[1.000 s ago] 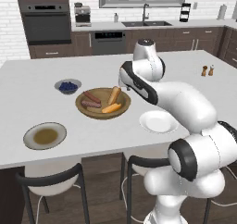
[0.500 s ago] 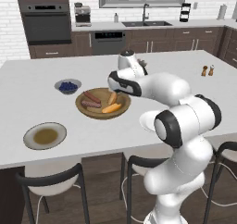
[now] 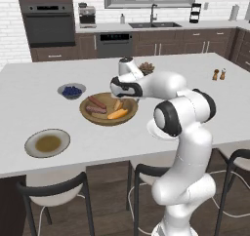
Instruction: Place one bun and one sausage from the bowl on each plate.
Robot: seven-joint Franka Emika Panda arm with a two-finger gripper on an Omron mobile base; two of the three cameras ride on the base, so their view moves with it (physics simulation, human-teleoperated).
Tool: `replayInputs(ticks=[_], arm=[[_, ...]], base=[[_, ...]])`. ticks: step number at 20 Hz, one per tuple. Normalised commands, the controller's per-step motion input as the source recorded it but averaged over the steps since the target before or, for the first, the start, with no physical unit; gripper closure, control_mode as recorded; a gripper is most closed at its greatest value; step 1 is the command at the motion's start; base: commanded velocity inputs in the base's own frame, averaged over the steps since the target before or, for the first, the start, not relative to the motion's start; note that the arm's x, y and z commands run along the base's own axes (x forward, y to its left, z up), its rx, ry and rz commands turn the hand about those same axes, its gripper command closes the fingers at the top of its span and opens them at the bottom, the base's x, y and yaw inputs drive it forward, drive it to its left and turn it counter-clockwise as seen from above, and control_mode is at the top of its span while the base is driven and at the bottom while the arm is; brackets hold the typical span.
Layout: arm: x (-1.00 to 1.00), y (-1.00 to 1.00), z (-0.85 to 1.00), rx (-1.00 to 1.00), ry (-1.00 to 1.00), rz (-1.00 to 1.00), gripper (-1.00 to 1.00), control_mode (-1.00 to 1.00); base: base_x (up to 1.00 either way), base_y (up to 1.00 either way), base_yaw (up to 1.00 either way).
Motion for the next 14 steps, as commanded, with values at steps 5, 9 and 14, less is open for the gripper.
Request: replayInputs(ticks=[5,9,14], arm=[[0.35,0.05,-0.36,0.0,0.0,-0.02,-1.0,-1.0],[0.32,0.07,-0.41,0.0,0.02,-0.01,-1.0,-1.0],[0.31,0.01,-0.29,0.0,0.0,-0.01,-1.0,-1.0]], base=[[0.0,0.0,0.0],[0.0,0.0,0.0],[0.0,0.0,0.0]])
